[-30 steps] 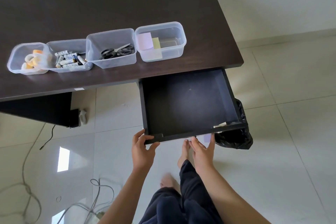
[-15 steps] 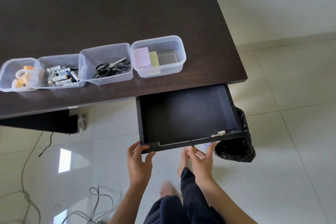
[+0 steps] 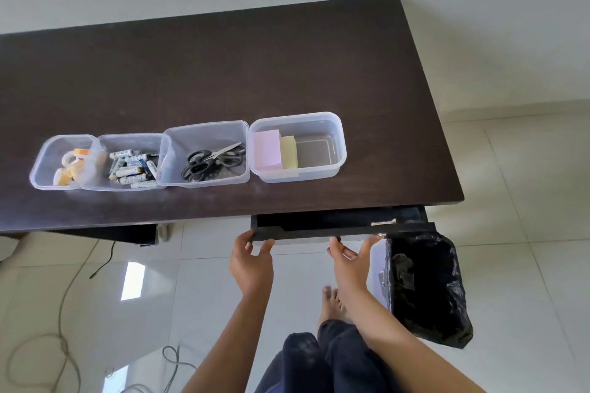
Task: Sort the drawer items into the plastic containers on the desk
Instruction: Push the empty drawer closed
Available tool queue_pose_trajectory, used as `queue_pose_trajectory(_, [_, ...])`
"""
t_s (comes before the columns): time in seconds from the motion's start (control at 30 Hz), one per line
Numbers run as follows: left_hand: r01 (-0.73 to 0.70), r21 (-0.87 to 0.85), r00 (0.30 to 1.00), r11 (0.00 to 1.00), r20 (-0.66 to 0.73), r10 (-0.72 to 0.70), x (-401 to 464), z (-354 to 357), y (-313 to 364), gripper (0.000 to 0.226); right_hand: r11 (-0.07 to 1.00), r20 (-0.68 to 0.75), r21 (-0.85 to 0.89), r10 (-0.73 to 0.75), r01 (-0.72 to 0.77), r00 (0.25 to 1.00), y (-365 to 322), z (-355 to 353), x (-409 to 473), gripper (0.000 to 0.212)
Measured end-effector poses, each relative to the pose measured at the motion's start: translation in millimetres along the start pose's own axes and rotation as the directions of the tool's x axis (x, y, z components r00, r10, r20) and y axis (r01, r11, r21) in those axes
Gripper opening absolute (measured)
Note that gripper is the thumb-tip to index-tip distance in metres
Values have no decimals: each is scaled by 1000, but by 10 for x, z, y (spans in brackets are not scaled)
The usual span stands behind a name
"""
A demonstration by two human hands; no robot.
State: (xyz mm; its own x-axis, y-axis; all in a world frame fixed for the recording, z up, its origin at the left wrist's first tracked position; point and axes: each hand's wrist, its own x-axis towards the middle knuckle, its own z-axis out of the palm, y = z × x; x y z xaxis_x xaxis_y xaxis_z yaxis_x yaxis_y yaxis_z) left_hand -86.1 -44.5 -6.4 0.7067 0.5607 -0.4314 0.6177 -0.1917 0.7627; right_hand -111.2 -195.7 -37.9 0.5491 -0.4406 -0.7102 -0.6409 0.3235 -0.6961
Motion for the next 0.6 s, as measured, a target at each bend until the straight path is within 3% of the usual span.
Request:
queue_pose_trajectory(0.23, [79,-121,991,989,-101,-92,176,221,249,39,995,23,-92,-38,39,999,-204,185,324,101])
queue_pose_trajectory(0.3, [111,-162,981,980,-139,-134,255,298,282,36,995,12,-91,-36,37,999,-277,246,457,86])
queue_pose_trajectory(0.43, [158,-267,969,951,-141,-201,339,370,284,35,985,-51,-166,-63,53,997,-404,358,589,31])
queue_pose_trajectory(0.6, [111,-216,989,970,-71,-129,378,332,219,36,962,-45,-261,-100,85,994,-414,338,555,19])
